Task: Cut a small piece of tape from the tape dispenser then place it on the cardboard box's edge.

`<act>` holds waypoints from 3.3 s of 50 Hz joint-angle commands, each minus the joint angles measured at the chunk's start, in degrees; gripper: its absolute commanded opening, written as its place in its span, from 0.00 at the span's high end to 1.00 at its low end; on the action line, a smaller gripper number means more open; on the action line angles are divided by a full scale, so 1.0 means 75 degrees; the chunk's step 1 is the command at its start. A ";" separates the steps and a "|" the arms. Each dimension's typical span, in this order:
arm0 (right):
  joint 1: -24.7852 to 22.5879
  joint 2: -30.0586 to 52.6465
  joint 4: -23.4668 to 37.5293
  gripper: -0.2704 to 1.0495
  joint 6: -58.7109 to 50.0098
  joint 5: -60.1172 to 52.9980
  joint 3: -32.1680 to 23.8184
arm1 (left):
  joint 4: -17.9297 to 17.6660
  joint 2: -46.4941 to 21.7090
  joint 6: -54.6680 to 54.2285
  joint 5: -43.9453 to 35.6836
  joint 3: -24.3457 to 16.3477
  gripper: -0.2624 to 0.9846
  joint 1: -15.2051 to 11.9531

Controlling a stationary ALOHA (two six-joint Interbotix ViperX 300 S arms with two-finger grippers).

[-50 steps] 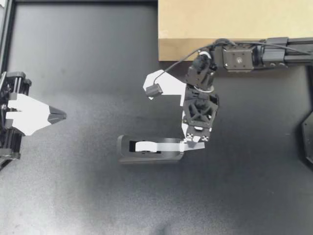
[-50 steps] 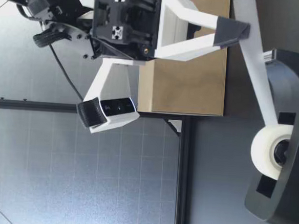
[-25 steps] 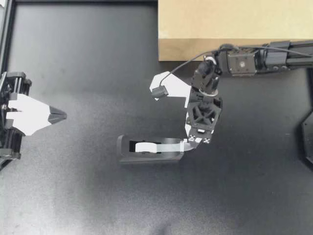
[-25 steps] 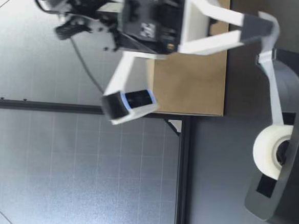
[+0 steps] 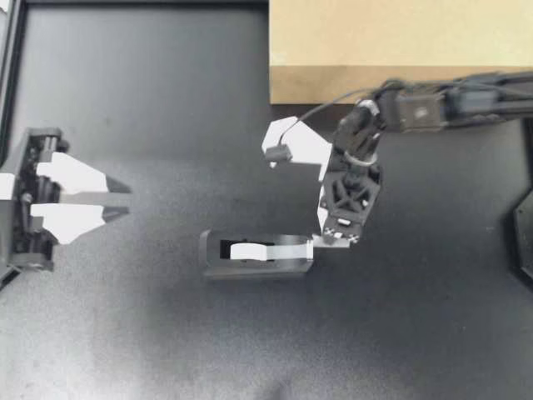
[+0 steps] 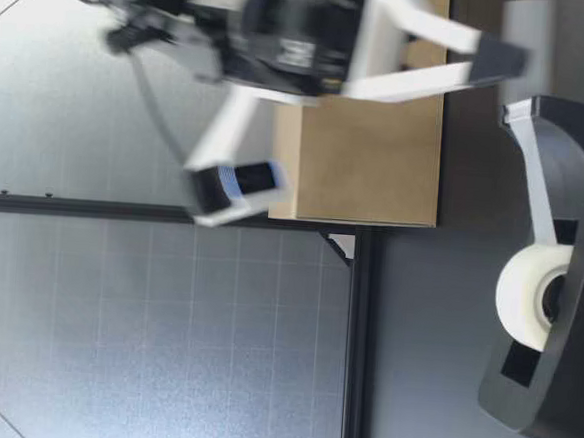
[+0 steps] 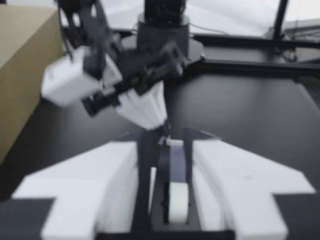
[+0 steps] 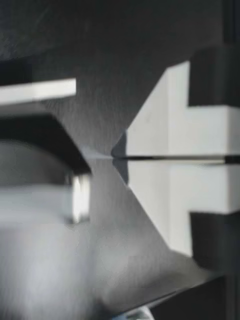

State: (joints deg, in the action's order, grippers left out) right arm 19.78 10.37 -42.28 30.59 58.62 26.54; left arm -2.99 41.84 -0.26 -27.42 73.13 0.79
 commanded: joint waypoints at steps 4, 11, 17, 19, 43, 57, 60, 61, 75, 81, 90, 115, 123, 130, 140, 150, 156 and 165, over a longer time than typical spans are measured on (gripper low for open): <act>-0.0094 -0.1137 0.0234 0.92 -0.0129 -0.0082 -0.0223 | -0.0012 -0.0891 -0.0012 -0.0492 -0.0527 0.54 0.0012; -0.0340 -0.1559 0.0902 0.92 -0.0750 -0.0152 -0.0457 | -0.0035 -0.1816 -0.0012 -0.0820 -0.0949 0.54 0.0012; -0.0691 -0.1711 0.1910 0.92 -0.1547 -0.0059 -0.0832 | -0.0070 -0.2637 -0.0012 -0.0984 -0.1430 0.53 0.0012; -0.0902 -0.1734 0.2379 0.92 -0.1852 0.0000 -0.1043 | -0.0105 -0.2848 -0.0012 -0.1020 -0.1559 0.53 0.0012; -0.1840 -0.1418 0.4488 0.92 -0.3082 0.0316 -0.2695 | -0.0152 -0.4324 0.0012 -0.1184 -0.2684 0.47 0.0012; -0.1840 -0.1113 0.4594 0.92 -0.3012 0.0316 -0.3187 | -0.0152 -0.4359 0.0023 -0.1582 -0.2707 0.47 0.0012; -0.1840 -0.1078 0.4652 0.92 -0.3012 0.0316 -0.3270 | -0.0141 -0.4359 0.0023 -0.1664 -0.2707 0.47 0.0012; -0.1828 -0.1066 0.4652 0.92 -0.3012 0.0316 -0.3293 | -0.0141 -0.4359 0.0023 -0.1676 -0.2707 0.47 0.0012; -0.1840 -0.0891 0.4687 0.92 -0.3012 0.0387 -0.3562 | -0.0141 -0.4371 0.0059 -0.1781 -0.2719 0.48 0.0012; -0.1840 -0.0809 0.4687 0.92 -0.3000 0.0410 -0.3656 | -0.0141 -0.4383 0.0059 -0.1781 -0.2730 0.48 0.0012; -0.1840 -0.0715 0.4687 0.92 -0.2988 0.0457 -0.3762 | -0.0152 -0.4395 0.0012 -0.1781 -0.2730 0.48 0.0012; -0.1840 -0.0691 0.4687 0.92 -0.2988 0.0516 -0.3809 | -0.0387 -0.4418 0.0082 -0.1887 -0.2660 0.80 0.0012; -0.1840 -0.0691 0.4687 0.92 -0.2977 0.0516 -0.3797 | -0.0375 -0.4418 0.0070 -0.1922 -0.2660 0.88 0.0012; -0.1840 -0.0703 0.4664 0.91 -0.3035 0.0516 -0.3797 | -0.0375 -0.4430 0.0070 -0.1922 -0.2648 0.88 0.0012; -0.1828 -0.0727 0.4664 0.85 -0.3047 0.0504 -0.3785 | -0.0387 -0.4430 0.0059 -0.1898 -0.2648 0.88 0.0012; -0.1840 -0.0656 0.4664 0.63 -0.3070 0.0492 -0.3773 | -0.0375 -0.4430 0.0047 -0.1898 -0.2637 0.88 0.0012; -0.1828 -0.0633 0.4687 0.46 -0.3070 0.0457 -0.3762 | -0.0375 -0.4430 0.0047 -0.1887 -0.2625 0.88 0.0012; -0.1805 -0.0691 0.4734 0.46 -0.3070 0.0434 -0.3727 | -0.0387 -0.4430 0.0035 -0.1887 -0.2590 0.88 0.0012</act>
State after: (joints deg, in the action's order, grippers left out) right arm 5.89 6.50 -6.94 7.65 62.23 -0.44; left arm -5.89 7.82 0.09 -41.22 53.96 0.79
